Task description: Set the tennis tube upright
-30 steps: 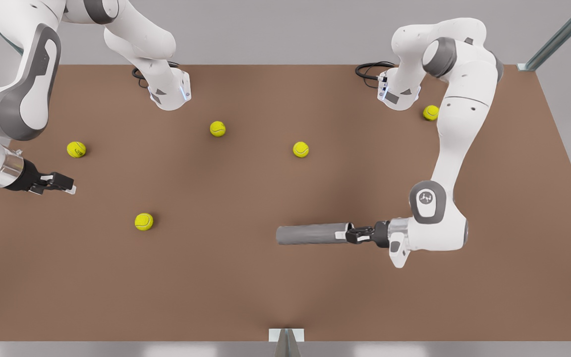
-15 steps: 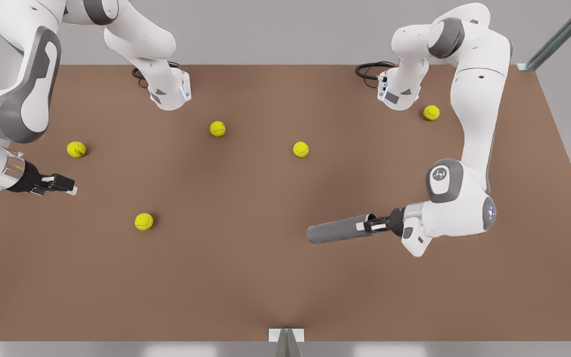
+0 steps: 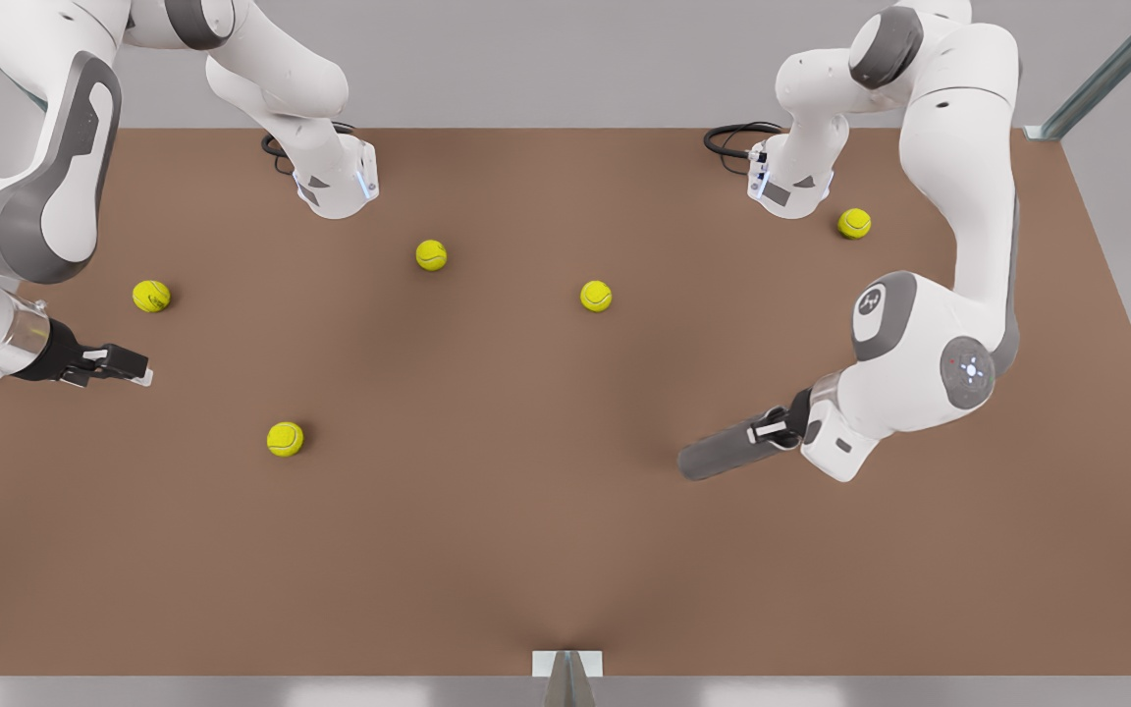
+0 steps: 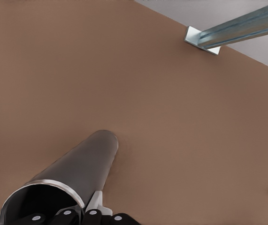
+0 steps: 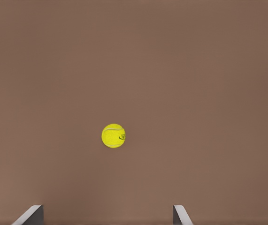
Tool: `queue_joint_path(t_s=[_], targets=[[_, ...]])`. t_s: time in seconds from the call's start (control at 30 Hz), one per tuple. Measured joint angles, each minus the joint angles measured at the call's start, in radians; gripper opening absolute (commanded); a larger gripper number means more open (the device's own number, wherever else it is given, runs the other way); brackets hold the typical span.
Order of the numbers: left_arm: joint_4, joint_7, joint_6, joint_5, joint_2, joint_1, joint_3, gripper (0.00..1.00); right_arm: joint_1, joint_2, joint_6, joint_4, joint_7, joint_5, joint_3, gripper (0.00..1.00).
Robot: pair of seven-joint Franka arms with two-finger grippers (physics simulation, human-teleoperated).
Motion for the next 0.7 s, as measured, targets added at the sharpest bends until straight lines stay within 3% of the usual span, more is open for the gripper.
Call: queue_joint_path(t_s=[0.33, 0.7], targets=[[-0.004, 0.003, -0.044, 0.250, 0.019, -0.005, -0.002, 0.21, -0.002, 0.002, 0.000, 0.001, 0.000, 0.000, 0.000, 1.00], [-0.011, 0.000, -0.043, 0.339, 0.052, -0.003, 0.001, 0.21, -0.002, 0.001, 0.000, 0.001, 0.000, 0.000, 0.000, 1.00]])
